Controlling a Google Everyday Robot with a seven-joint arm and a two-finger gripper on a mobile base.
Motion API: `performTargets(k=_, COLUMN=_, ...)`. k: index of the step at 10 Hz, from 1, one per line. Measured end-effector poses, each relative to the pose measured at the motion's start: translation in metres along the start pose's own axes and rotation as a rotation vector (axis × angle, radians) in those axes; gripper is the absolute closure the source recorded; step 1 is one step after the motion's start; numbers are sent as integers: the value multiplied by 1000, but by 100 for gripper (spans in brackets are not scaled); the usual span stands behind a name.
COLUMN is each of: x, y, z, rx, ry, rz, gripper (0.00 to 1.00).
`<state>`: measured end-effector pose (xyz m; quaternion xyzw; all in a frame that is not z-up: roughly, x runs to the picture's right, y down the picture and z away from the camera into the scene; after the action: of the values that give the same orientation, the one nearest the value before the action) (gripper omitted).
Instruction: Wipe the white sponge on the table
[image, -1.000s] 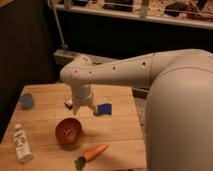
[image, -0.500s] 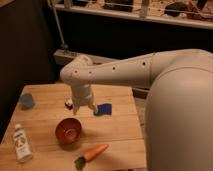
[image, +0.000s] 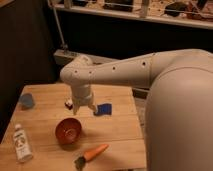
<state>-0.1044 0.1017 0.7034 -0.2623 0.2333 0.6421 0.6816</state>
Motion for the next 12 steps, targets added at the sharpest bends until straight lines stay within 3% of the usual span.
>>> performTargets(k=4, x=0, y=0, z=0, rx=-1, ry=0, rz=-3, gripper=35)
performTargets(k=6, x=-8, y=1, z=-4, rx=-10, ry=-34, rz=-44, gripper=35)
performTargets(k=7, x=-20, y=-1, z=-8, rx=-10, ry=-77, rz=-98, gripper=35)
performTargets(k=8, x=-42, y=-7, z=-16, rx=0, ry=-146, rz=-196, gripper=35)
performTargets(k=10, x=-74, y=-23, z=-25, rx=29, ry=-224, rz=-362, gripper=35)
performTargets(k=11, x=-88, y=-35, z=-25, rx=46, ry=-240, rz=-494, gripper=35)
performTargets(k=12, x=-93, y=-39, z=-24, rx=54, ry=-238, rz=-558, gripper=35)
